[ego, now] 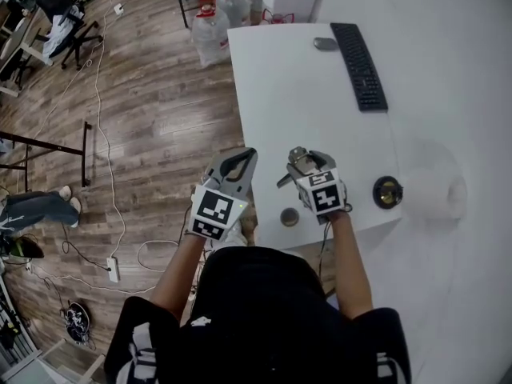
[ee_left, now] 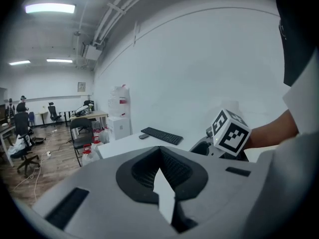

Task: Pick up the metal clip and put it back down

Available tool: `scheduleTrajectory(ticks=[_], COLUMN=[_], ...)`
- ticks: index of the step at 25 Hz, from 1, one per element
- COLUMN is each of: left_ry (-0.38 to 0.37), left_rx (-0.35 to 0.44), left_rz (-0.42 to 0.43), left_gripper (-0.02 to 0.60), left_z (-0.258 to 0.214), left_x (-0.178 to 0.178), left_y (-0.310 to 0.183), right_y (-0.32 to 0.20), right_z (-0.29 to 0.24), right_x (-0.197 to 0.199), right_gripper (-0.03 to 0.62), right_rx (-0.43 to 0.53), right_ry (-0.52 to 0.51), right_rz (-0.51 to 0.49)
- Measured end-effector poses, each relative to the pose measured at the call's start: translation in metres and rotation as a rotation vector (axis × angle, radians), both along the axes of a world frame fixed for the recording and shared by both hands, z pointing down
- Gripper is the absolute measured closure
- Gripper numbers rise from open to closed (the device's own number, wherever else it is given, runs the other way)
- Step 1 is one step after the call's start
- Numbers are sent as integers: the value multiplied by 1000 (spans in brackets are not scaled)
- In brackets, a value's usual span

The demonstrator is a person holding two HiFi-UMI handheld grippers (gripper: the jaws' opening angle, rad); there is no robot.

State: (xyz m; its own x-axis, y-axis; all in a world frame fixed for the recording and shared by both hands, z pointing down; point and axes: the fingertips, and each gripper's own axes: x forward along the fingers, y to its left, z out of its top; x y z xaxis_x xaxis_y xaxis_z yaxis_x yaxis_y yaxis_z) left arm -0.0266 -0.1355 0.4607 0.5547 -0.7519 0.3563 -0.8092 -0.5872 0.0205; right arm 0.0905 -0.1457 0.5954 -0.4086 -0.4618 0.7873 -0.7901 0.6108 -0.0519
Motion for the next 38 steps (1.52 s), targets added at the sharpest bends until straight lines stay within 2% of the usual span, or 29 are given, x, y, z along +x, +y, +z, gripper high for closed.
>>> scheduleTrajectory(ticks=[12, 20, 27, 34, 38], left_ry=[16, 39, 64, 84, 103], left_rx=[127, 253, 349, 439, 461], left_rz=[44, 51, 55, 59, 60], left_gripper=[557, 557, 557, 557, 557], left_z=[-55, -112, -154, -193, -209], left_x=[9, 7, 6, 0, -1], left_y=[9, 19, 22, 29, 31], right_y=[10, 13, 14, 22, 27], right_z=[-120, -194, -256, -296, -313], right_x=[10, 11, 15, 16, 19], right_gripper=[309, 309, 309, 309, 309], right_rx=[272, 448, 614, 705, 730], right_ry=[-97, -198, -227, -257, -279], right_rz=[98, 155, 188, 216, 223])
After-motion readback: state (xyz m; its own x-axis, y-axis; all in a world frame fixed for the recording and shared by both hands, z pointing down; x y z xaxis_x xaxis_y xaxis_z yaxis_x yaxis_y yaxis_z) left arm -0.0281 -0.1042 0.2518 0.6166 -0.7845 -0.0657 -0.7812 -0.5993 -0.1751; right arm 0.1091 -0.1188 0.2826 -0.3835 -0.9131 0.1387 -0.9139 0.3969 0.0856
